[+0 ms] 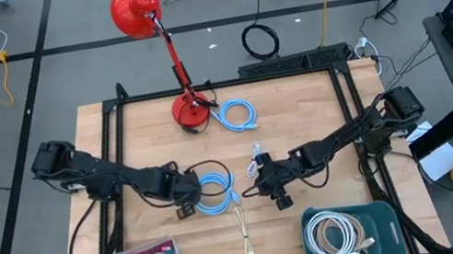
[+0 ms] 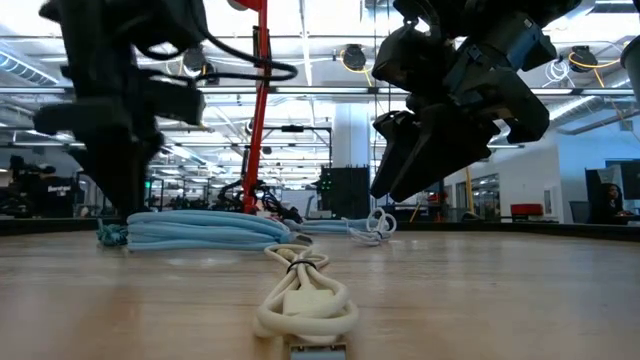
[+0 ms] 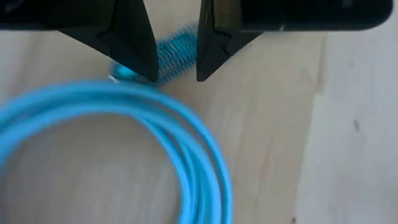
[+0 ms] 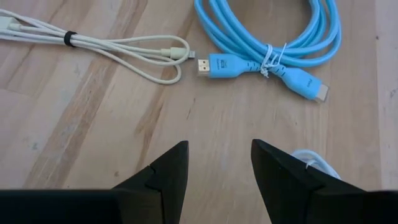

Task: Pick & Place USB Port
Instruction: Put the blue black charger cable into the transparent bin

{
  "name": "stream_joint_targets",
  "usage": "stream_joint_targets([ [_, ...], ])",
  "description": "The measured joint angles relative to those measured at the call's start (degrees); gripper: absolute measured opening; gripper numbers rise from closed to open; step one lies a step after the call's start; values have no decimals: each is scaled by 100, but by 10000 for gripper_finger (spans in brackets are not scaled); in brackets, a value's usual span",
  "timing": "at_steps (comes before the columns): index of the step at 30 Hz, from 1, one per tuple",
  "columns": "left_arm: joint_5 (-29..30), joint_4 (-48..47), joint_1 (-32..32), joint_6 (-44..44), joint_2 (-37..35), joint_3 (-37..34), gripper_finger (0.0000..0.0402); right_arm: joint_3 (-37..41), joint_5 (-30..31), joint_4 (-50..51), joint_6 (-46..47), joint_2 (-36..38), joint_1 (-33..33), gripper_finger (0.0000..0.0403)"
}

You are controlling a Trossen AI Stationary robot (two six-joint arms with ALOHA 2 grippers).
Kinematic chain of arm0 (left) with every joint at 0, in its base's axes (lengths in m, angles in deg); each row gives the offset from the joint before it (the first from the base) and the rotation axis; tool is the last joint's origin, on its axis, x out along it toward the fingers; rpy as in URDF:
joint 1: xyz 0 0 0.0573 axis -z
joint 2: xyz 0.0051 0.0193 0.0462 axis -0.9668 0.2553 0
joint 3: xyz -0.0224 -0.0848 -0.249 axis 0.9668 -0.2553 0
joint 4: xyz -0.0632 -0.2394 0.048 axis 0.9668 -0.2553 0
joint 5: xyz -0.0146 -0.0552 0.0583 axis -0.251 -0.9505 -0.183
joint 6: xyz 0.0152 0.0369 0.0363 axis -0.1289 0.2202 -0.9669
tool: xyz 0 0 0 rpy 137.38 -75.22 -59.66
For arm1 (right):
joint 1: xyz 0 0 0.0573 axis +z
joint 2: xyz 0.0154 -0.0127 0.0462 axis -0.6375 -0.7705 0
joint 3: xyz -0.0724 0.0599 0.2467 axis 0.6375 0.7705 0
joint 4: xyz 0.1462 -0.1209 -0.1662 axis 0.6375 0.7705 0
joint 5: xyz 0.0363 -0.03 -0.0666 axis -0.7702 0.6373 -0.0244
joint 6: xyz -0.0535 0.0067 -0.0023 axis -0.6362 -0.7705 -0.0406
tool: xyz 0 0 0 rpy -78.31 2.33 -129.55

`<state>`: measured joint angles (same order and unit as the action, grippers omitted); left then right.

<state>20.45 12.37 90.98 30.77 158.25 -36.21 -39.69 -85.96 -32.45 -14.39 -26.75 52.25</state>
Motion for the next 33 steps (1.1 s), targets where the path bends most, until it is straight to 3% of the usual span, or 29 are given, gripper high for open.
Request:
stream_joint_targets([
  [7, 2, -567, -15, -217, -95, 408, 113, 0, -2, -97, -115, 0, -42, 166],
  [14, 1340, -938, -221, -730, -162, 750, 113, 0, -2, -349, -400, -2, -260, 166],
  [17, 804, -1043, -249, -1854, -151, 747, 113, 0, -3, -295, -408, -2, -372, 166],
  [20, 124, -1322, -274, -2385, 4, 746, 114, 1, -17, -181, -407, -2, -439, 166],
  [26, 54, -2202, -509, -2729, 253, 744, 114, 186, -24, -315, -363, -2, -485, 166],
  [30, -75, -2060, -632, -2735, 419, 742, 124, 210, -24, -359, -340, -2, -487, 165],
  [33, -154, -1826, -610, -2761, 605, 745, 155, 210, -24, -355, -261, -3, -487, 159],
])
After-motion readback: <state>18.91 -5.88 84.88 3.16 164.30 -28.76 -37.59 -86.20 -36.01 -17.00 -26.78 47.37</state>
